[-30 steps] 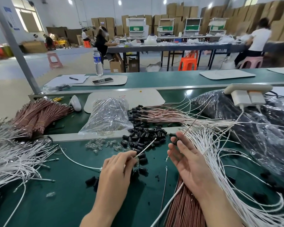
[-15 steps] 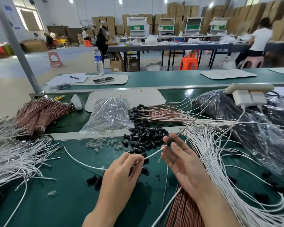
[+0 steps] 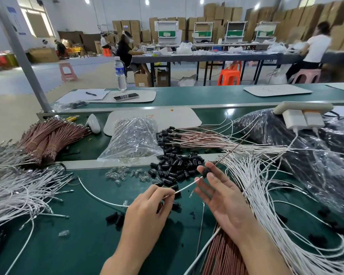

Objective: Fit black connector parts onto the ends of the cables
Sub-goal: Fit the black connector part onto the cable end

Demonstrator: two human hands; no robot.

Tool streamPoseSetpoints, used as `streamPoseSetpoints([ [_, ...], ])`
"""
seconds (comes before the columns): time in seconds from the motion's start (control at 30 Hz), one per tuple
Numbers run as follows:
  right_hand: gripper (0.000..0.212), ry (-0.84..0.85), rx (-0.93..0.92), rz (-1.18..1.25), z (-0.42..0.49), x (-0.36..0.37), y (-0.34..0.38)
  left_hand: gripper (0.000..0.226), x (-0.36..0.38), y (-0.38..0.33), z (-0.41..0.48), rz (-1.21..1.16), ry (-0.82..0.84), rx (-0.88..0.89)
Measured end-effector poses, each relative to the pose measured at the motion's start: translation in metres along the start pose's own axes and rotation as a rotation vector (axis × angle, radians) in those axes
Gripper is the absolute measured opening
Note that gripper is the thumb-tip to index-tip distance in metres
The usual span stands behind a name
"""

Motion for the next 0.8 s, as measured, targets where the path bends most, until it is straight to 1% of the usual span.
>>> streamPoseSetpoints([
  [0.4, 0.028, 0.014, -0.003, -0.079, -0.0001, 0.0003, -0.0038, 0.011, -0.0005, 0.001, 0.001, -0.016, -0.012, -0.016],
  [0.53, 0.028, 0.011, -0.001, -0.082, 0.0002, 0.0001, -0.0043, 0.008, -0.0011, 0.0021, 0.0003, -0.021, 0.001, -0.031],
  [0.8, 0.027, -0.013, -0.007, -0.061, 0.0003, 0.0001, -0.0047, 0.011, -0.0028, -0.0026, 0.0015, -0.014, 0.012, -0.004],
])
Point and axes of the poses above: each hand's wrist, its own z-axis towards the middle knuckle, its own x-axis out of the palm, y = z × x, the point moved 2 cm from there along z, towards the middle knuckle, and after that the axes turned 12 degrees about z, right-handed, at the moved point
